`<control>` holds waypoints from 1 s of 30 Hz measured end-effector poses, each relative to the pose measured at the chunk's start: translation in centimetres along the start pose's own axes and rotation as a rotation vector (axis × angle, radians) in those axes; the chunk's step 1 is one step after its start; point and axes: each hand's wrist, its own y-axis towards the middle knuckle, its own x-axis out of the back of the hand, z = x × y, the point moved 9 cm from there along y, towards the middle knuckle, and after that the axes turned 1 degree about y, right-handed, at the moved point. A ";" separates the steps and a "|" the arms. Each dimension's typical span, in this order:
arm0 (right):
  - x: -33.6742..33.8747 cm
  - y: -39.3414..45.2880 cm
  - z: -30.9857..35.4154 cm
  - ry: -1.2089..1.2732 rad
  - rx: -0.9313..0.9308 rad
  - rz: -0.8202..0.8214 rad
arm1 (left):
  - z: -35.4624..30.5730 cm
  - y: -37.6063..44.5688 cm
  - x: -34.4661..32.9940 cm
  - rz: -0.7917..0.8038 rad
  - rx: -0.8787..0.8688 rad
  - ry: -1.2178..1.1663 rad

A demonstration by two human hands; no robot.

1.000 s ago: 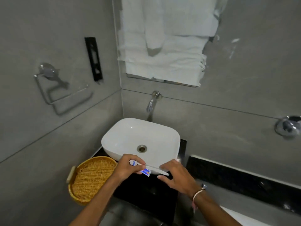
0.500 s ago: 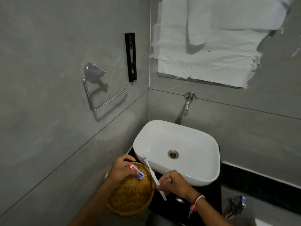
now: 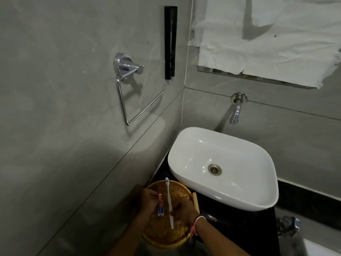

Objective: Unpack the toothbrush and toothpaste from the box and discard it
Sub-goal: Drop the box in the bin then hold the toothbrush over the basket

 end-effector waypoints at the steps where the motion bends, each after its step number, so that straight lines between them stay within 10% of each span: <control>1: -0.2 0.7 -0.3 0.019 -0.031 -0.008 | 0.4 0.4 -0.2 -0.030 0.015 -0.008; 30: 1.1 4.1 -0.7 -0.086 -0.023 -0.122 | 0.7 1.4 -1.7 -0.130 -0.019 0.241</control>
